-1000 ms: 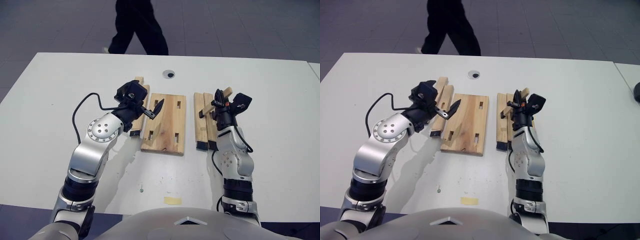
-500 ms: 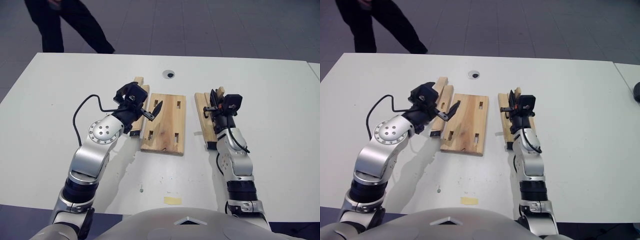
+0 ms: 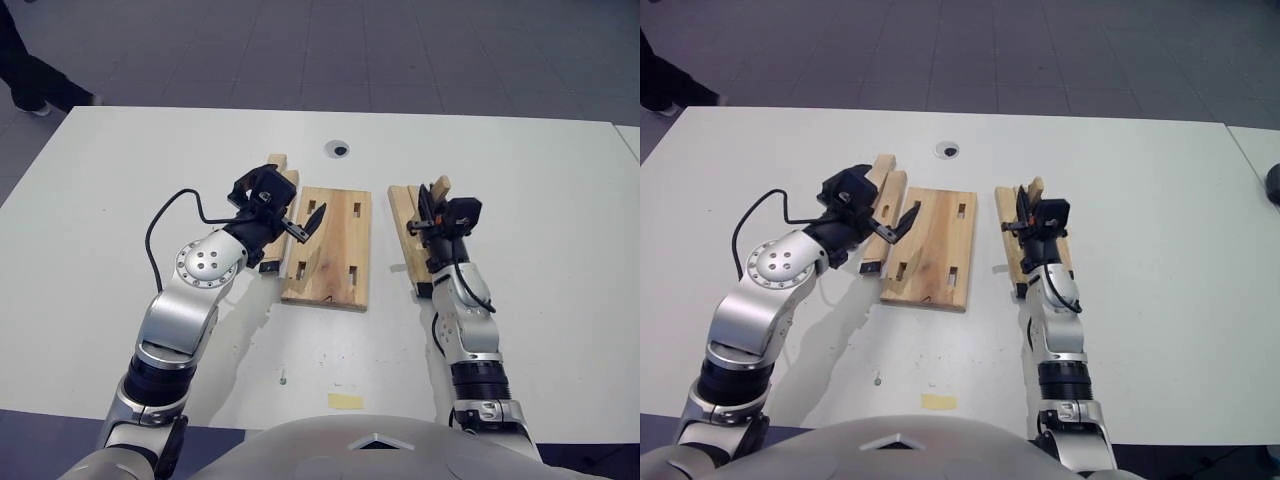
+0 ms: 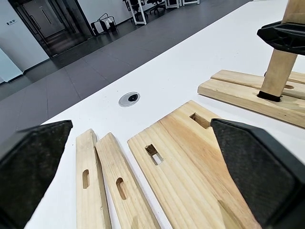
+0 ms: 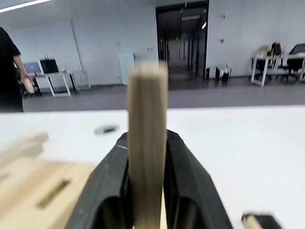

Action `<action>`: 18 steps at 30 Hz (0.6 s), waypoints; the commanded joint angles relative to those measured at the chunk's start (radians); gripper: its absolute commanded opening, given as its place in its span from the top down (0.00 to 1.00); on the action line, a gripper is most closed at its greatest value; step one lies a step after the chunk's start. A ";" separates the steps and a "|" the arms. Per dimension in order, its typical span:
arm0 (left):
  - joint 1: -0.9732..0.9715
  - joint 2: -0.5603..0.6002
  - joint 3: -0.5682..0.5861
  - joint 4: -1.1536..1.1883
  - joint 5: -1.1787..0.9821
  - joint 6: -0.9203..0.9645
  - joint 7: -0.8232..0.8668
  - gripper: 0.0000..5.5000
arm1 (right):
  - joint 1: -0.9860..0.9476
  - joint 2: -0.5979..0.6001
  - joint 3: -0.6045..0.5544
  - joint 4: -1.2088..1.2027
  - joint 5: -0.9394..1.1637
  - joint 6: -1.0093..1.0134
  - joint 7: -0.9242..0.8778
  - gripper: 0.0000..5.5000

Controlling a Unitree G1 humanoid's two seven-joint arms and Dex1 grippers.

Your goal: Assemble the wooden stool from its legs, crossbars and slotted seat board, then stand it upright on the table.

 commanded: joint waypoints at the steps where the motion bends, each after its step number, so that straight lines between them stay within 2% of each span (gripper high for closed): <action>1: -0.011 -0.004 0.022 0.008 0.002 0.002 0.003 0.02 | -0.039 -0.003 -0.014 -0.047 0.004 0.054 -0.012 0.75; 9: -0.009 -0.012 0.024 0.009 0.018 -0.003 0.022 0.02 | -0.155 -0.017 -0.032 -0.228 0.055 0.197 -0.008 0.52; 18: 0.007 -0.033 0.015 -0.001 0.026 0.001 0.034 0.02 | -0.288 -0.018 -0.037 -0.313 0.081 0.350 -0.025 0.27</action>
